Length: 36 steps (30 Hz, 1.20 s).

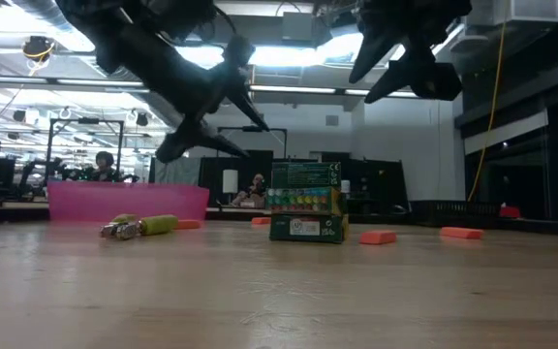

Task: Pick & Place School Supplies
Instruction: Put the yellow crayon box into the pink bin

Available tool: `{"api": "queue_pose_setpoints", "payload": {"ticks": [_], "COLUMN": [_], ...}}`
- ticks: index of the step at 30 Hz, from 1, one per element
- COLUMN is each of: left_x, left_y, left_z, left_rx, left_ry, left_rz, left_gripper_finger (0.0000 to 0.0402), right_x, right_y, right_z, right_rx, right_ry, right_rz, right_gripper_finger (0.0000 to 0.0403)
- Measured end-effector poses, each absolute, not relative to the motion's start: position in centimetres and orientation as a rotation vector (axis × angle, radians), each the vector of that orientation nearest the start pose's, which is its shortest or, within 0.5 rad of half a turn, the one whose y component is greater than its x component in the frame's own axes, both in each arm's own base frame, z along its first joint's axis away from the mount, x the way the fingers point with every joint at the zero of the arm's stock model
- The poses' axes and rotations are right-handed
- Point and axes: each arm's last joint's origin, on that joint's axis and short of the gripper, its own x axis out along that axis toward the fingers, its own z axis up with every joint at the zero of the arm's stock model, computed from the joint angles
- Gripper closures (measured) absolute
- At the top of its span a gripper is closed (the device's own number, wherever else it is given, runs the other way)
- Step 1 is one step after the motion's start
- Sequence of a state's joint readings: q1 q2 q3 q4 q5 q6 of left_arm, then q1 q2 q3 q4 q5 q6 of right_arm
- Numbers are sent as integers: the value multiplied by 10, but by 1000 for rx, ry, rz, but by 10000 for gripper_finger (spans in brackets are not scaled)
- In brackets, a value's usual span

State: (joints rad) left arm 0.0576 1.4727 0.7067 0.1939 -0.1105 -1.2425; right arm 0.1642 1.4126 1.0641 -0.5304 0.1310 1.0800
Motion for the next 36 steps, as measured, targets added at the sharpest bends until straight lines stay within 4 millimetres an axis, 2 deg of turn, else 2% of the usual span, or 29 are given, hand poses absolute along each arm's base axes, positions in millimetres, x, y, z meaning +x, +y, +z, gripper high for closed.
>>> {"api": "queue_pose_setpoints", "payload": {"ticks": [6,10,15,27,36], "left_x": [306,312,312,307,307], "left_y": [30,33,33,41,40], "left_z": [167,161,163,172,171], "left_rx": [-1210,-1223,-1208,-1207,-1227], "left_ry": [383,366,359,335,369], "left_rz": [486,455,445,461,433], "left_gripper_finger": [186,191,193,194,194], "right_x": [287,284,285,313,314], "right_y": [43,39,31,18,10], "right_z": [261,258,244,200,198], "right_rx": [862,812,755,722,723], "right_ry": [780,767,799,893,887], "right_rz": [-476,-576,-715,-759,-787], "right_gripper_finger": [249,249,249,250,250]}}
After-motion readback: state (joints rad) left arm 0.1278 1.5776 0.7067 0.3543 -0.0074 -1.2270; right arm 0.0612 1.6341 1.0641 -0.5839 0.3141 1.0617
